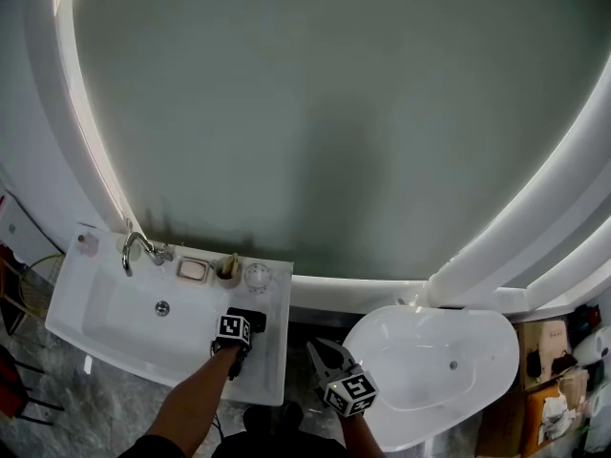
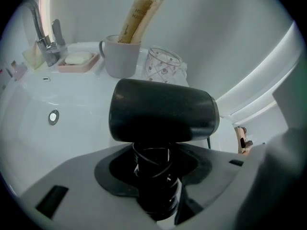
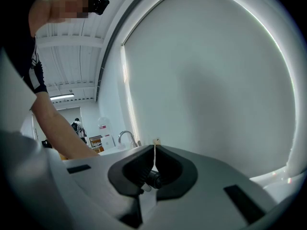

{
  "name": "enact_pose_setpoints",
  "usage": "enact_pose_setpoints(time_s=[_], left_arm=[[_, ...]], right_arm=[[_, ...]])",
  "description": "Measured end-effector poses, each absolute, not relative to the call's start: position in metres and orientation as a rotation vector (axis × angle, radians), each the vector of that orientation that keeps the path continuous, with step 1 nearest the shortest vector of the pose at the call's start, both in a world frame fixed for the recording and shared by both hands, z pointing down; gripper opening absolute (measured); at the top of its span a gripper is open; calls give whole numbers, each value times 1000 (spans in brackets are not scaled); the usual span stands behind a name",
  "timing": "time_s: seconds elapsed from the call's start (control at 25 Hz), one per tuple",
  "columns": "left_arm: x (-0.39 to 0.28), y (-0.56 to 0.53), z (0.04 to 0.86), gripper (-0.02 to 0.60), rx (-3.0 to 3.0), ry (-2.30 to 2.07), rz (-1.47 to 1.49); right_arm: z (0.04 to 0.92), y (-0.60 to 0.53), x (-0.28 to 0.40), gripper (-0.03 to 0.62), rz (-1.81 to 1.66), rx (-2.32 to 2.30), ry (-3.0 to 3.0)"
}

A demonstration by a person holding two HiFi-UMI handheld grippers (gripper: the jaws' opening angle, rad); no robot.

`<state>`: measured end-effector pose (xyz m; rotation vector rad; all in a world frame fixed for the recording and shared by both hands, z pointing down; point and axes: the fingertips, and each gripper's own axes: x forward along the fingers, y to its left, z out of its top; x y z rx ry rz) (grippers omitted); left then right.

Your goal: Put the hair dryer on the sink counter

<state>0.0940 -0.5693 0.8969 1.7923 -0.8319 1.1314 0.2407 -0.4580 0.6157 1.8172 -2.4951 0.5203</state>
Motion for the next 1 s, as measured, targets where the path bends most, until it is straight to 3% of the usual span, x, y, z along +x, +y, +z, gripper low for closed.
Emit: enact_pose_setpoints(time_s=[0.4,1.0], left_arm=[[97,-576,923,224,1685,-896,1301],[97,-573,919,225,1707,-1007,1318]], right_arm=[[620,-452,243,32,550,1815,-2476],[625,-445,249,32,563,1811,-2464]])
